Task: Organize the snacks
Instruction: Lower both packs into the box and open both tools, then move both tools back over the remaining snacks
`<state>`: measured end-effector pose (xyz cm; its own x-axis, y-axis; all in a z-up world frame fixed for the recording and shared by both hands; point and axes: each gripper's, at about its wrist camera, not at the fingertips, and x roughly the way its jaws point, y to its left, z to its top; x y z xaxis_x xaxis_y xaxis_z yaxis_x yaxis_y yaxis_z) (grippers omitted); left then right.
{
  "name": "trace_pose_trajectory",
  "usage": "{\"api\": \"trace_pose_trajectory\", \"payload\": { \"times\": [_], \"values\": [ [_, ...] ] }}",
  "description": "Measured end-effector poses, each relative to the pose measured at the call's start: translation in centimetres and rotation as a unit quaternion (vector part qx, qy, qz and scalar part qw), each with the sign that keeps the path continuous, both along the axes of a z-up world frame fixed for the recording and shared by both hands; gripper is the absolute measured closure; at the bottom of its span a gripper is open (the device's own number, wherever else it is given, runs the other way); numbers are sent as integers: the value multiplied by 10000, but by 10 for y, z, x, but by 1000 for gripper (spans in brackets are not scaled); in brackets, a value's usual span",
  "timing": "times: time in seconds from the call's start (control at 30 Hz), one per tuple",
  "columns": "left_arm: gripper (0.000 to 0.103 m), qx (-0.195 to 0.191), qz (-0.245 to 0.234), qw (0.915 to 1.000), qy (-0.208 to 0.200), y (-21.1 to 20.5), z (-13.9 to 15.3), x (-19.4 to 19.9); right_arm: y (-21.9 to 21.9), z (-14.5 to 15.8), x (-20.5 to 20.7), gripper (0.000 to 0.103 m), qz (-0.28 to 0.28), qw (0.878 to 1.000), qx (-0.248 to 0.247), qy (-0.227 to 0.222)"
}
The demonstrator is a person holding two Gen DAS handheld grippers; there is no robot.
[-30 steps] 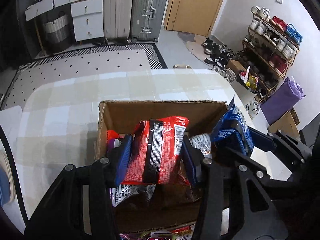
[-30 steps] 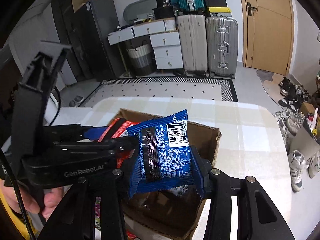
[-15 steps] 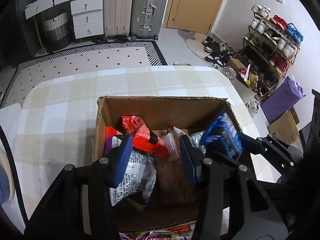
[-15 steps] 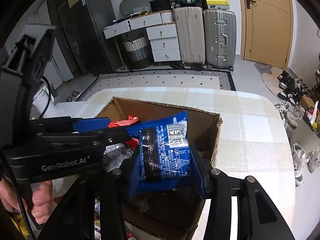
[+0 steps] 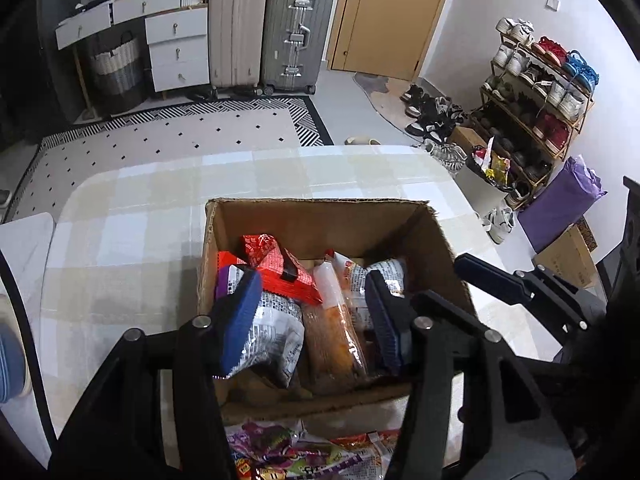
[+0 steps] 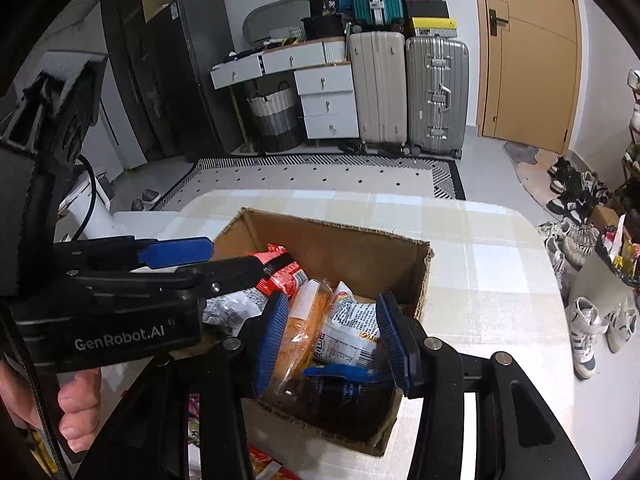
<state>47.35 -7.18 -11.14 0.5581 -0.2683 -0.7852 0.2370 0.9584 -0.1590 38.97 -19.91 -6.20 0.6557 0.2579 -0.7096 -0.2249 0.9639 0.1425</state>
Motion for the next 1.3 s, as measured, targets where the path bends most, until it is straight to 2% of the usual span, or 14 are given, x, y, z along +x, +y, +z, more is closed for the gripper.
{"api": "trace_pose_trajectory", "payload": {
  "times": [0.37, 0.6, 0.67, 0.73, 0.87, 0.97, 1.1, 1.17, 1.23, 1.3],
  "values": [
    [49, -105, -37, 9991, -411, 8, 52, -60, 2, 42, -38, 56, 65, 9994, -12, -337],
    [48, -121, -24, 9964, -844, 13, 100, -122, 4, 74, -87, 56, 156, 9979, -36, -631],
    [45, -174, 2, 9953, -955, 18, 112, -143, 4, 81, -103, 56, 174, 9973, -27, -709],
    [36, -279, -4, 9940, -1062, 22, 123, -168, 5, 89, -125, 54, 198, 9964, 11, -821],
    [33, -374, 35, 9912, -1267, 29, 141, -217, 5, 101, -170, 53, 224, 9944, 142, -1021],
    [25, -414, 88, 9890, -1418, 34, 150, -253, 5, 108, -202, 51, 240, 9930, 303, -1119],
    [24, -514, 97, 9863, -1564, 42, 154, -303, 12, 113, -238, 51, 268, 9913, 351, -1236],
    [23, -570, 137, 9855, -1593, 47, 154, -322, 16, 114, -253, 49, 269, 9905, 434, -1280],
    [20, -562, 252, 9845, -1642, 54, 154, -345, 18, 112, -269, 36, 266, 9896, 554, -1302],
    [20, -543, 341, 9839, -1670, 63, 151, -359, 21, 108, -284, 33, 287, 9887, 658, -1319]
  ]
}}
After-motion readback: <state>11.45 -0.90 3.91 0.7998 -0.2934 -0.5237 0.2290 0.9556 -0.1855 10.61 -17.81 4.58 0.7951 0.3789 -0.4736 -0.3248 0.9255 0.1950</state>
